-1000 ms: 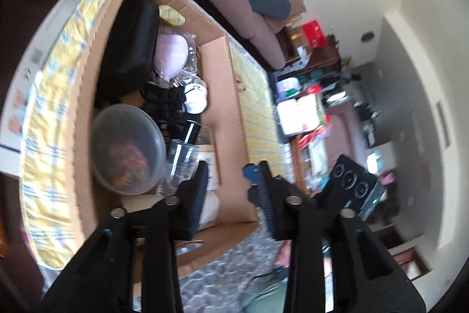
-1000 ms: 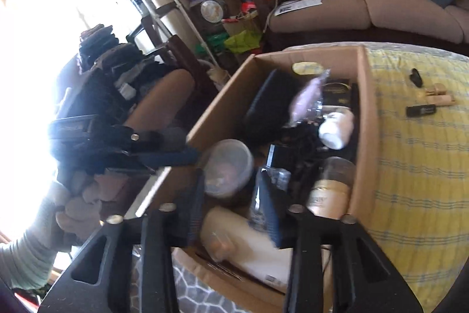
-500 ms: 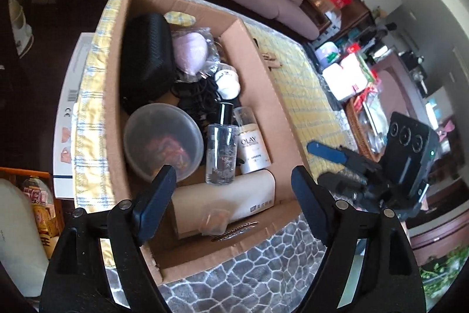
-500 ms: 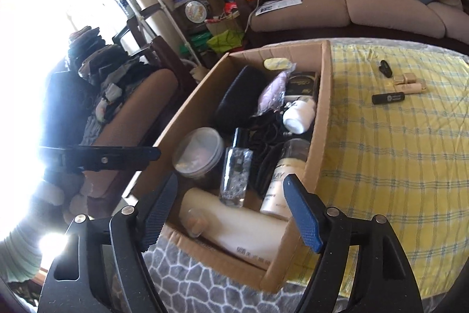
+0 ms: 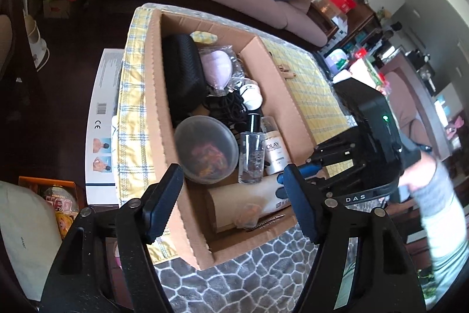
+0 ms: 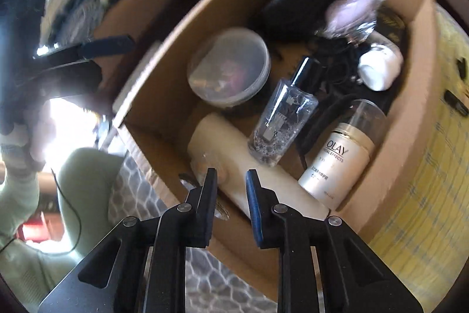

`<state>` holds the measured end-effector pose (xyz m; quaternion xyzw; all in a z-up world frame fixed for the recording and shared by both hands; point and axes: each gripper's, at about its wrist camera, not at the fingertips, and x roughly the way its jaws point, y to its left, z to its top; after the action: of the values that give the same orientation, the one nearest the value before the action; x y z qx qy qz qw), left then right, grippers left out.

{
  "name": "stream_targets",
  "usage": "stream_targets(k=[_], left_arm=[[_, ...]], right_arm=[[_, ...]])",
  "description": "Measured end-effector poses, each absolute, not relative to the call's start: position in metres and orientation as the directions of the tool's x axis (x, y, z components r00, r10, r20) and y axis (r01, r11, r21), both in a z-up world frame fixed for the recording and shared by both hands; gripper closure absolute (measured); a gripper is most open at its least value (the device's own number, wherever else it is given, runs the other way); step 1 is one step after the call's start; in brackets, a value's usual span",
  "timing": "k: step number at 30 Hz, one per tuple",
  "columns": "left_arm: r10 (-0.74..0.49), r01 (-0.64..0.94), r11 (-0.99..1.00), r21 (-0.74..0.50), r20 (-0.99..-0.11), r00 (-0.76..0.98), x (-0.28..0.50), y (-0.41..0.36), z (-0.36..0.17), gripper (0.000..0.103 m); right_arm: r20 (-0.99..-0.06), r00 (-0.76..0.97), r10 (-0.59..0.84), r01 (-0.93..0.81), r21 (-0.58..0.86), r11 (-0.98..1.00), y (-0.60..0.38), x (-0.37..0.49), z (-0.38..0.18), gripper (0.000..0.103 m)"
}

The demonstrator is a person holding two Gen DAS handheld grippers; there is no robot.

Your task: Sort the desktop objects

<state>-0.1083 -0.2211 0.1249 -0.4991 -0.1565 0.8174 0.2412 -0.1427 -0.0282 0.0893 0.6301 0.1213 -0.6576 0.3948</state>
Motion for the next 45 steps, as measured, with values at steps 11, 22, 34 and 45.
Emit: stream_targets(k=[11, 22, 34, 45], left_arm=[[0.576, -0.262, -0.818, -0.513, -0.723, -0.382, -0.106, -0.22, 0.123, 0.036], [0.582, -0.264, -0.813, -0.519, -0.715, -0.387, -0.102, -0.215, 0.13, 0.036], [0.562, -0.261, -0.827, -0.497, -0.726, -0.397, -0.097, -0.205, 0.133, 0.026], [0.52, -0.286, -0.853, -0.437, -0.762, -0.386, -0.097, -0.158, 0.136, 0.0]], right_arm=[[-0.937, 0.335, -0.1, 0.752, 0.33, -0.571, -0.065, -0.147, 0.045, 0.081], [-0.906, 0.322, -0.274, 0.713, 0.423, -0.559, -0.09, -0.15, 0.046, 0.082], [-0.85, 0.091, -0.518, 0.621, 0.455, -0.638, -0.022, -0.146, 0.088, 0.053], [-0.825, -0.169, -0.539, 0.535, 0.383, -0.753, 0.054, -0.123, 0.12, 0.013]])
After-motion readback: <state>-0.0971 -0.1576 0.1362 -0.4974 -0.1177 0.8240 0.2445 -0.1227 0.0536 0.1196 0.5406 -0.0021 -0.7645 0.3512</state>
